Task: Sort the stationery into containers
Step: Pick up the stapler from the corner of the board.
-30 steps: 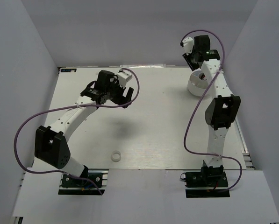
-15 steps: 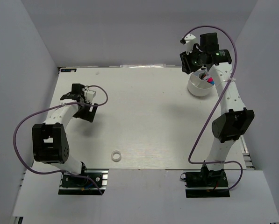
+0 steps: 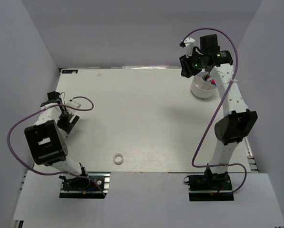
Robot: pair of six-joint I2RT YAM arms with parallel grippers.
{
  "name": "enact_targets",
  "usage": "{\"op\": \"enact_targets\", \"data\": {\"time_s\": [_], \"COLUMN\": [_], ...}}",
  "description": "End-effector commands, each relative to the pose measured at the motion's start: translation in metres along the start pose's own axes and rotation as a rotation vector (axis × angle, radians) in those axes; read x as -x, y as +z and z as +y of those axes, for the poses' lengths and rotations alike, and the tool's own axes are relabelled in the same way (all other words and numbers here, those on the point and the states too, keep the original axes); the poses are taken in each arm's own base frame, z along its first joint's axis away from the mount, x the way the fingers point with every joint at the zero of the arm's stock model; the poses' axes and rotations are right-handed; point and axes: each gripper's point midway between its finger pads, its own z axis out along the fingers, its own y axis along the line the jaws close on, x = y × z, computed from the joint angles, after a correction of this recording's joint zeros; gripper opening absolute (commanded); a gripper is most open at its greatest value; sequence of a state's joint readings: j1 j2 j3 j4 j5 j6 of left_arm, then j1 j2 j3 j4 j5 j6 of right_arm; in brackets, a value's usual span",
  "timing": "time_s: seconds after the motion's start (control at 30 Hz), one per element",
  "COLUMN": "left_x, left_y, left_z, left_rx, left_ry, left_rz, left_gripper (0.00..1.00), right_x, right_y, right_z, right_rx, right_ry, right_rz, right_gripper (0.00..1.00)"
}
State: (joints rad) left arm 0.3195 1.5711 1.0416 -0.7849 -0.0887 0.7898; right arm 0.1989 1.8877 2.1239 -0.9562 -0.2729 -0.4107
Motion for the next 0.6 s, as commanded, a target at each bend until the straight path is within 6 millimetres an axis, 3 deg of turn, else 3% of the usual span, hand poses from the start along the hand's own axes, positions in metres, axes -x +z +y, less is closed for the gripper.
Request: {"op": "enact_targets", "data": {"time_s": [0.0,0.03,0.07,0.23,0.57], "left_x": [0.001,0.0,0.012,0.006,-0.016], "left_y": [0.006,0.007,0.003,0.0,0.001], "left_z": [0.019,0.021,0.027,0.041,0.029], "left_rx": [-0.022,-0.043,-0.066,-0.087,-0.177], "left_ry": [0.071,0.058,0.044,0.015,0.13], "left_rz": [-0.025,-0.022,-0.074,-0.098,-0.098], "left_gripper": [0.88,0.86,0.82,0.59,0.31], "right_x": [0.0,0.0,-0.002,-0.004,-0.005], "right_y": [-0.004,-0.005,-0.005,-0.004,0.003], "right_z": [0.006,0.006,0.007,0.01,0.011], "right_rx": [0.023,0.025,0.027,0.037,0.048], "right_ry": [-0.001,-0.002,0.0,-0.004,-0.003], "right_rz": [-0.001,-0.002,0.003,0.009,0.018], "right_gripper": [0.45,0.45,0.45,0.45,0.44]}}
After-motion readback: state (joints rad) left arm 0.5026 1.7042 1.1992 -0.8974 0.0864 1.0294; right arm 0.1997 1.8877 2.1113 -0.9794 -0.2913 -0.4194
